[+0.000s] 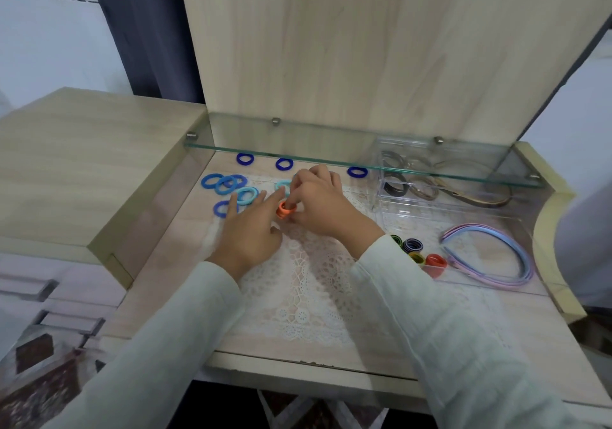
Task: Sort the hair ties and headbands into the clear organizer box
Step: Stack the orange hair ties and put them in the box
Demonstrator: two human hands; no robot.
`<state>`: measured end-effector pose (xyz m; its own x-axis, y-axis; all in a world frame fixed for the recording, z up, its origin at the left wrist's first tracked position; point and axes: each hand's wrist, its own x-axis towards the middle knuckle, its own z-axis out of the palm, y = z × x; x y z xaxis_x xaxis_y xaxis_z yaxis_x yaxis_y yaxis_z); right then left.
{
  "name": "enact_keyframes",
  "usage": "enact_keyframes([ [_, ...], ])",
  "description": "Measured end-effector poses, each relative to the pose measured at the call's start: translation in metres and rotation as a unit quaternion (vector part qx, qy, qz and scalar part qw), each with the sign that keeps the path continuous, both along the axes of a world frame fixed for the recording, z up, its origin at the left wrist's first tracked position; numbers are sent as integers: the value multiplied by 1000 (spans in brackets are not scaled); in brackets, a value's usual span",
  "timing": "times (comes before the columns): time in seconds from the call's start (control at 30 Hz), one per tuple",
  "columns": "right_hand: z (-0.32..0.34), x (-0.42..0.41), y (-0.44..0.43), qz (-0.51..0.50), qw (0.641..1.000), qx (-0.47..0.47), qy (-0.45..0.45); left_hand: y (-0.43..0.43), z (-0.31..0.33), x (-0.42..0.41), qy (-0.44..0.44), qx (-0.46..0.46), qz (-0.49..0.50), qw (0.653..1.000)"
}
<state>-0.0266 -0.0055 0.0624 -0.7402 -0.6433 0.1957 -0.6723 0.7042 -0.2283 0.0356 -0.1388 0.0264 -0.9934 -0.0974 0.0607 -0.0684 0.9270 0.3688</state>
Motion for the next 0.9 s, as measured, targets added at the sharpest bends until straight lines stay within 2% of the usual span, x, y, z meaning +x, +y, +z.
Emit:
enact_keyframes([
  [0.2, 27, -2, 29, 4, 1000, 24, 16, 16, 14, -8, 35, 137, -31, 989],
  [0.43, 50, -6, 75, -11, 997, 73, 22, 51, 26, -20, 52, 229, -97, 967],
  [0.67, 61, -9, 134, -29, 995, 97, -9, 100, 34, -33, -15, 289, -160, 944],
  [0.9, 56, -6, 175, -49, 993, 103, 1, 136, 35, -36, -44, 283, -188, 939],
])
